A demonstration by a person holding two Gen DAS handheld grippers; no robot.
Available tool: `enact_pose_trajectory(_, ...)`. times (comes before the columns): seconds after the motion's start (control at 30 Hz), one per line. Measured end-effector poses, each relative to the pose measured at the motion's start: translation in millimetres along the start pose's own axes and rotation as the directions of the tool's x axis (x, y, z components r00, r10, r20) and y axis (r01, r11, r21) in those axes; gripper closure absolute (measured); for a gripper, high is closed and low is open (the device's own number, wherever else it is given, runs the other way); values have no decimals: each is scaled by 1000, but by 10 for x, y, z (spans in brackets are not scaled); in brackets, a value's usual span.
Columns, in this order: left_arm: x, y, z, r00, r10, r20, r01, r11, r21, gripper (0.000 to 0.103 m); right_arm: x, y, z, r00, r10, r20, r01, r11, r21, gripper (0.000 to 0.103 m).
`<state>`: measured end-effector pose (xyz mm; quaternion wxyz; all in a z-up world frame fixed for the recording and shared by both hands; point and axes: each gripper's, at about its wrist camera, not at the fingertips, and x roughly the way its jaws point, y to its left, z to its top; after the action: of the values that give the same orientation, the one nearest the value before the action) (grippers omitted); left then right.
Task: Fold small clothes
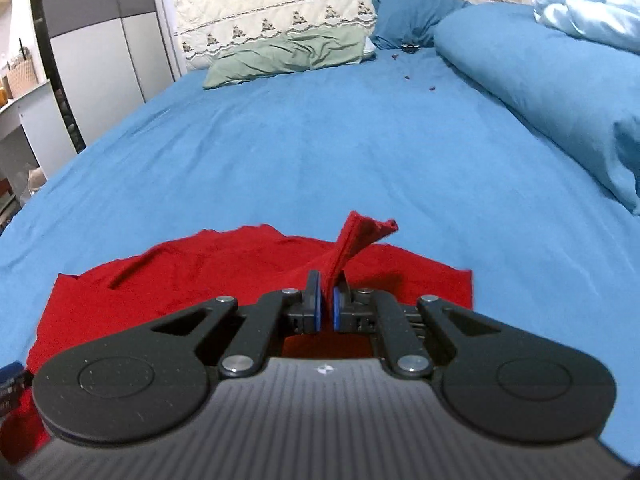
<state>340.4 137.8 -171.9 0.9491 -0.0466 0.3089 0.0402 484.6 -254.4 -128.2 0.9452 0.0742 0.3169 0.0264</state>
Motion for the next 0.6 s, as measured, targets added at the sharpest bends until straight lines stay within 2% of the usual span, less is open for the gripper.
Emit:
enact_pose_trajectory(0.13, 17, 82, -33, 999, 6, -34, -7, 999, -38, 73, 14, -173, -89, 1000, -5, 17, 4, 998, 55, 82)
enact_pose_trajectory(0.23, -56, 63, -41, 998, 25, -49, -26, 1000, -8, 72, 123, -276, -260, 998, -40, -52, 43, 998, 53, 81)
enact_pose_trajectory(0.27, -111, 50, -32, 998, 29, -52, -29, 1000, 0, 73, 153, -317, -331, 995, -42, -86, 47, 998, 51, 78)
enact_pose_trajectory(0.3, -169, 30, -15, 999, 23, -44, -23, 1000, 5, 72, 154, -361, -382, 993, -56, -101, 61, 997, 55, 67)
enact_pose_trajectory(0.33, -261, -8, 18, 1000, -2, -17, 2, 1000, 22, 63, 123, -392, -436, 992, -75, -102, 81, 995, 62, 56)
enact_pose_trajectory(0.37, -323, -54, 52, 1000, -22, 6, 21, 999, 42, 46, 56, -420, -492, 991, -94, -91, 100, 993, 60, 28)
enact_pose_trajectory(0.4, -385, -124, 96, 998, -42, 35, 40, 997, 67, 35, -11, -431, -529, 992, -105, -66, 108, 993, 53, 7)
enact_pose_trajectory(0.43, -427, -208, 145, 996, -69, 59, 63, 994, 93, 16, -106, -433, -574, 993, -113, -22, 114, 993, 37, 2)
enact_pose_trajectory(0.47, -439, -313, 200, 990, -116, 77, 106, 987, 122, 12, -177, -421, -601, 994, -109, 17, 109, 994, 12, 1)
enact_pose_trajectory(0.53, -355, -496, 257, 983, -172, 62, 160, 973, 168, 12, -186, -373, -592, 997, -71, 39, 72, 997, -36, 1)
enact_pose_trajectory(0.6, -139, -688, 274, 984, -175, 19, 168, 964, 208, 12, -124, -303, -579, 999, -28, 36, 30, 997, -66, 1)
